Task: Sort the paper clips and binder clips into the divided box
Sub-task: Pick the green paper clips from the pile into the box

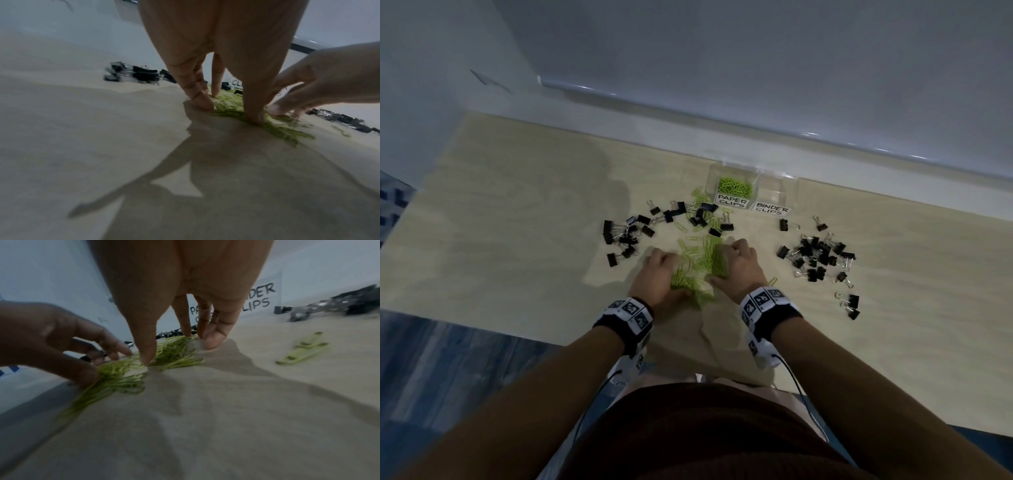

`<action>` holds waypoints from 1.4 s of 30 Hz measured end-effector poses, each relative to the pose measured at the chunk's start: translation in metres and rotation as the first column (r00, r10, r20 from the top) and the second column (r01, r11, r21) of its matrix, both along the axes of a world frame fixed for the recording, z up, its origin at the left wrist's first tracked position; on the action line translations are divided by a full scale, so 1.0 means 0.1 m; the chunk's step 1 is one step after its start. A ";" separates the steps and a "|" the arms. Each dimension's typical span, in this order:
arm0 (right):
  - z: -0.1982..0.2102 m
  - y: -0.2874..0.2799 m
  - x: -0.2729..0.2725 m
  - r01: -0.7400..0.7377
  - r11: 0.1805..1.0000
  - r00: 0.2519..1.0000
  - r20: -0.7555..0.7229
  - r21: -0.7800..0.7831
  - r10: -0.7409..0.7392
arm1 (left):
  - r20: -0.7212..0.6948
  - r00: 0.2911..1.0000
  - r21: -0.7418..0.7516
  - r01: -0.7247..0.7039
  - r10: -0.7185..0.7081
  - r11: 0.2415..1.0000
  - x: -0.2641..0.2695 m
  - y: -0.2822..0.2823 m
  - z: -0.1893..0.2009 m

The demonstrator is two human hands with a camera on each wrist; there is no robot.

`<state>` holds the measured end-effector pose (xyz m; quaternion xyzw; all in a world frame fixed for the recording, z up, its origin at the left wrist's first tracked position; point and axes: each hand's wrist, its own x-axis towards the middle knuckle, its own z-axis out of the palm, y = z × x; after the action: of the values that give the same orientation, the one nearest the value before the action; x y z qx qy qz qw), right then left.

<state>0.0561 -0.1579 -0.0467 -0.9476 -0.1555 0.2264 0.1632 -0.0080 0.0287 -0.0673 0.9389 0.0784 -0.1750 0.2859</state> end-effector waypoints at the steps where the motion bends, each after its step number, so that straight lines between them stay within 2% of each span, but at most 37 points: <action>1: -0.01 0.05 0.02 -0.017 1.000 1.000 -0.012 -0.001 0.017 | 0.003 1.000 -0.011 0.023 -0.023 1.000 0.05 -0.06 0.02; 4: 0.01 0.11 0.08 -0.045 0.998 0.998 -0.032 0.048 0.046 | -0.019 0.991 -0.020 0.131 -0.132 0.991 0.20 -0.17 0.05; 7: 0.05 0.04 0.15 0.007 0.994 1.000 -0.014 0.111 -0.005 | -0.029 0.986 -0.026 0.163 -0.163 0.986 0.32 -0.22 0.11; 9: 0.07 -0.06 0.20 0.063 0.991 0.998 -0.009 0.122 -0.062 | 0.015 0.986 -0.017 0.166 -0.166 0.986 0.38 -0.24 0.15; 12: 0.09 -0.22 0.25 0.206 0.960 0.978 -0.051 0.191 -0.200 | 0.085 0.990 -0.064 0.121 -0.115 0.991 0.47 -0.25 0.22; 16: 0.24 -0.37 0.37 0.427 0.844 0.904 -0.160 0.325 -0.396 | 0.124 0.992 -0.196 0.036 -0.011 0.980 0.68 -0.27 0.43; 20: 0.54 -0.39 0.73 0.486 0.772 0.869 -0.139 0.408 -0.474 | 0.133 0.987 -0.290 -0.044 0.086 0.956 1.11 -0.36 0.67; 24: 0.74 -0.29 1.18 0.451 0.801 0.878 -0.033 0.393 -0.478 | 0.176 0.964 -0.304 -0.142 0.202 0.942 1.64 -0.53 0.84; 27: 0.76 -0.09 1.47 0.431 0.851 0.890 0.013 0.299 -0.455 | 0.152 0.966 -0.235 -0.169 0.208 0.957 1.98 -0.60 0.81; 29: 0.73 0.06 1.62 0.445 0.862 0.888 0.007 0.245 -0.460 | 0.097 0.971 -0.205 -0.195 0.218 0.959 2.07 -0.59 0.76; 31: 0.71 0.18 1.70 0.425 0.883 0.901 0.003 0.198 -0.434 | 0.123 0.967 -0.221 -0.190 0.221 0.956 2.01 -0.54 0.75; 33: 0.67 0.21 1.70 0.395 0.902 0.916 -0.004 0.176 -0.400 | 0.202 0.960 -0.240 -0.143 0.194 0.960 1.82 -0.44 0.75; 35: 0.64 0.15 1.59 0.361 0.910 0.928 0.013 0.205 -0.372 | 0.212 0.969 -0.225 -0.078 0.127 0.971 1.55 -0.30 0.68; 38: 0.58 -0.07 1.26 0.240 0.947 0.960 0.092 0.212 -0.264 | 0.099 0.991 -0.145 0.102 -0.088 0.984 1.07 -0.09 0.53; 40: 0.52 -0.30 0.96 0.163 0.978 0.987 -0.007 0.128 -0.163 | -0.029 0.968 -0.041 0.248 -0.250 0.968 0.75 0.01 0.44; 42: 0.44 -0.52 0.65 0.094 0.996 0.987 -0.131 0.004 -0.093 | -0.103 0.930 0.015 0.356 -0.352 0.935 0.50 0.08 0.35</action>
<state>0.1210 -0.2102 -0.0029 -0.9362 -0.1009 0.2790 0.1882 0.0416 0.0372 -0.0323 0.9324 -0.0751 -0.2683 0.2300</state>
